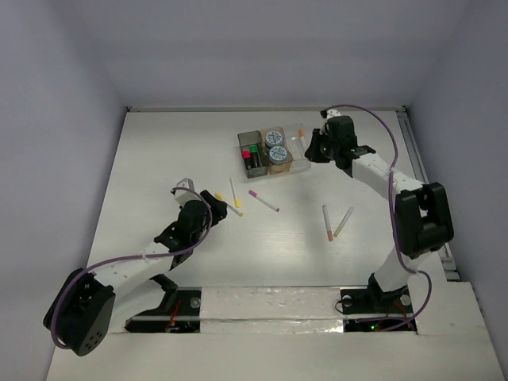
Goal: Sort the stationery into containers
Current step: Place the pen in the storage box.
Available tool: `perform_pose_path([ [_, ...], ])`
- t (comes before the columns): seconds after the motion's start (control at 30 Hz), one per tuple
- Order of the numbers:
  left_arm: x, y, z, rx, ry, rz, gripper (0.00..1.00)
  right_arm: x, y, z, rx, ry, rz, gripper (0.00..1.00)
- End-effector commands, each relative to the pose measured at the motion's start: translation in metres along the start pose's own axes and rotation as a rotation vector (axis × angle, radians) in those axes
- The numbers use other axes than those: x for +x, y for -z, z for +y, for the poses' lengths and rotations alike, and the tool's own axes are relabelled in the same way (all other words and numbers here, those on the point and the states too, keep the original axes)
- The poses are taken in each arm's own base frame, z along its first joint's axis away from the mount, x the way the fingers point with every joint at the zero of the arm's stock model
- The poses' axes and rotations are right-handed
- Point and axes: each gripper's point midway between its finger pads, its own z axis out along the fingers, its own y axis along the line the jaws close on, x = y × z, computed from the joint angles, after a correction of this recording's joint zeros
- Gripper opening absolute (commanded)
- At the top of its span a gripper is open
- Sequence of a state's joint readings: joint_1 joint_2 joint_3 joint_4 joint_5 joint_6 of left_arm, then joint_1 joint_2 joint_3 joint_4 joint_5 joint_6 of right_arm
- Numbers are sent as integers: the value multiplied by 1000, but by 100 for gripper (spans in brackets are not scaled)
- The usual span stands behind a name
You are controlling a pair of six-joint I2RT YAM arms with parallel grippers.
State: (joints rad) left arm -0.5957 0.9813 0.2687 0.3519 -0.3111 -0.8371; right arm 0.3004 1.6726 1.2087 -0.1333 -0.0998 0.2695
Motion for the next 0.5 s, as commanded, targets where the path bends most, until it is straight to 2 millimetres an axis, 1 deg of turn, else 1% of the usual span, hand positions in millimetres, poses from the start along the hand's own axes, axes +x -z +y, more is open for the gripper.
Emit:
perform_pose_path([
  [0.0, -28, -5, -34, 59, 27, -64, 48, -16, -5, 13, -86, 41, 2, 0],
  [0.03, -29, -6, -35, 54, 13, -64, 48, -18, -6, 10, -87, 35, -1, 0],
  [0.07, -28, -11, -34, 36, 1, -58, 48, -16, -11, 10, -93, 34, 6, 0],
  [0.1, -33, -13, -41, 38, -4, -62, 48, -14, -14, 12, -110, 36, 20, 0],
  [0.13, -33, -16, -42, 33, -18, -60, 47, -21, -16, 15, -115, 39, 14, 0],
  [0.17, -30, -21, -39, 11, -32, -46, 47, -14, -25, 11, -105, 35, 39, 0],
  [0.2, -35, -24, -47, 15, -37, -51, 47, -15, -28, 11, -106, 35, 41, 0],
  [0.23, -35, -26, -47, 9, -61, -49, 46, -20, -31, 12, -110, 37, 33, 0],
  [0.27, -31, -32, -44, -11, -81, -36, 46, -19, -34, 12, -109, 35, 36, 0],
  [0.3, -35, -35, -50, -14, -89, -38, 45, -21, -37, 7, -98, 28, 35, 0],
  [0.33, -34, -38, -49, -26, -102, -30, 45, -19, -41, 5, -95, 24, 39, 0],
  [0.37, -30, -43, -44, -50, -126, -16, 44, -23, -43, 6, -100, 25, 23, 0],
  [0.43, -30, -48, -47, -60, -139, -9, 44, -23, -47, 6, -98, 25, 26, 0],
  [0.47, -26, -53, -44, -77, -152, 4, 44, -24, -49, 6, -98, 26, 26, 1],
])
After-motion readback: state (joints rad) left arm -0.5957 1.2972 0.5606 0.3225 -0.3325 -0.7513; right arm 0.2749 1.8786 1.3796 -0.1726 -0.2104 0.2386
